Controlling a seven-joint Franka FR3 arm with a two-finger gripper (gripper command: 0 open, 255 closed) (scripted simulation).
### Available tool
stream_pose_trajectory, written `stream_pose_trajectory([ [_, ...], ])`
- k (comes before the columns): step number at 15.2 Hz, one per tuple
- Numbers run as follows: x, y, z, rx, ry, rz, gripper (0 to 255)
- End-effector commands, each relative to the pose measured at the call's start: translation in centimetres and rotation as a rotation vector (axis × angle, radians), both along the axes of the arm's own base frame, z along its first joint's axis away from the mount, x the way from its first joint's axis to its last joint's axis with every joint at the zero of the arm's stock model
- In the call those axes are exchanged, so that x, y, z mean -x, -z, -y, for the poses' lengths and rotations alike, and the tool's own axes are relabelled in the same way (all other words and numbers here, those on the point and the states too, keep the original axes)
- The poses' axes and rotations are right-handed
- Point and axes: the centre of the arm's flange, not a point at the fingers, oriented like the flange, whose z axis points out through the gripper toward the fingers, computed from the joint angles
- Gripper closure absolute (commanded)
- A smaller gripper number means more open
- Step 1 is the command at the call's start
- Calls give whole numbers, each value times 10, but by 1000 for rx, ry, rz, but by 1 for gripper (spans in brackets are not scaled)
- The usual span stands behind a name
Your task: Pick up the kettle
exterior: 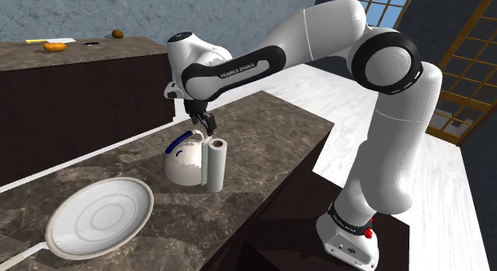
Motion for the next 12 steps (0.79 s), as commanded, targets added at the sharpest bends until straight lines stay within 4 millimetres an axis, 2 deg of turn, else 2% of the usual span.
stream_pose_trajectory([
  [1, 0, 11, -1, 0, -6, 0, 0],
  [4, 0, 27, -1, 0, -6, 0, 0],
  [6, 0, 30, -1, 0, -6, 0, 0],
  [7, 0, 29, -2, 0, -6, 0, 255],
  [12, 0, 29, -2, 0, -6, 0, 255],
])
